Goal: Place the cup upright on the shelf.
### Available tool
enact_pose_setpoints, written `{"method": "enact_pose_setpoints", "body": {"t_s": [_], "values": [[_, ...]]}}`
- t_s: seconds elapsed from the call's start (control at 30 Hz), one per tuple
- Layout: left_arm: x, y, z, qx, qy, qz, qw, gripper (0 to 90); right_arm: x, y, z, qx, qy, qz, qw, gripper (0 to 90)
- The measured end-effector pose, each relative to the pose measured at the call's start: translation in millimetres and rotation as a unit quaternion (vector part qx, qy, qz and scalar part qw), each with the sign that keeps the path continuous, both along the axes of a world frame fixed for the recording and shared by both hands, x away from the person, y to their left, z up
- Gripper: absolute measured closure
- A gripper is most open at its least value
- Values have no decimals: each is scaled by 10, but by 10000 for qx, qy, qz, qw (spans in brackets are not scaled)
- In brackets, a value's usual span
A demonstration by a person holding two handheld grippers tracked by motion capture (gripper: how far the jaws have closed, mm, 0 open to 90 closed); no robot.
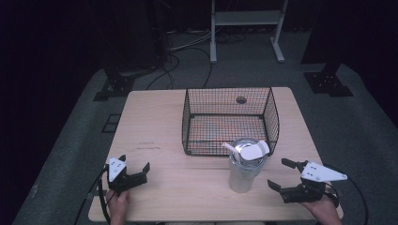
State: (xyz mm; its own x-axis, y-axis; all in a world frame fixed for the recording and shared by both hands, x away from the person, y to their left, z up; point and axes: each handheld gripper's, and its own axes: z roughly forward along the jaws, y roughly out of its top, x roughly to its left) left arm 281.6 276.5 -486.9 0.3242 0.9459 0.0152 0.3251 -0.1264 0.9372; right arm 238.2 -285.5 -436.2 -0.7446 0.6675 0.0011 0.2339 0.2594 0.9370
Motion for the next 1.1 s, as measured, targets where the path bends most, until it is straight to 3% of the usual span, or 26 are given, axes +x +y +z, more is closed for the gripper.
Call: {"method": "enact_pose_setpoints", "body": {"t_s": [0.47,0.8,1.1], "values": [[-4,-2,0,2,-10,-9,10000,0,27,242,-58,28,92,532,9985,80],[-3,-3,1,6,-6,-14,10000,0,104,389,-99,65,151,652,9977,80],[-6,-3,2,13,-9,-17,10000,0,165,502,-108,83,68,714,9974,80]]}}
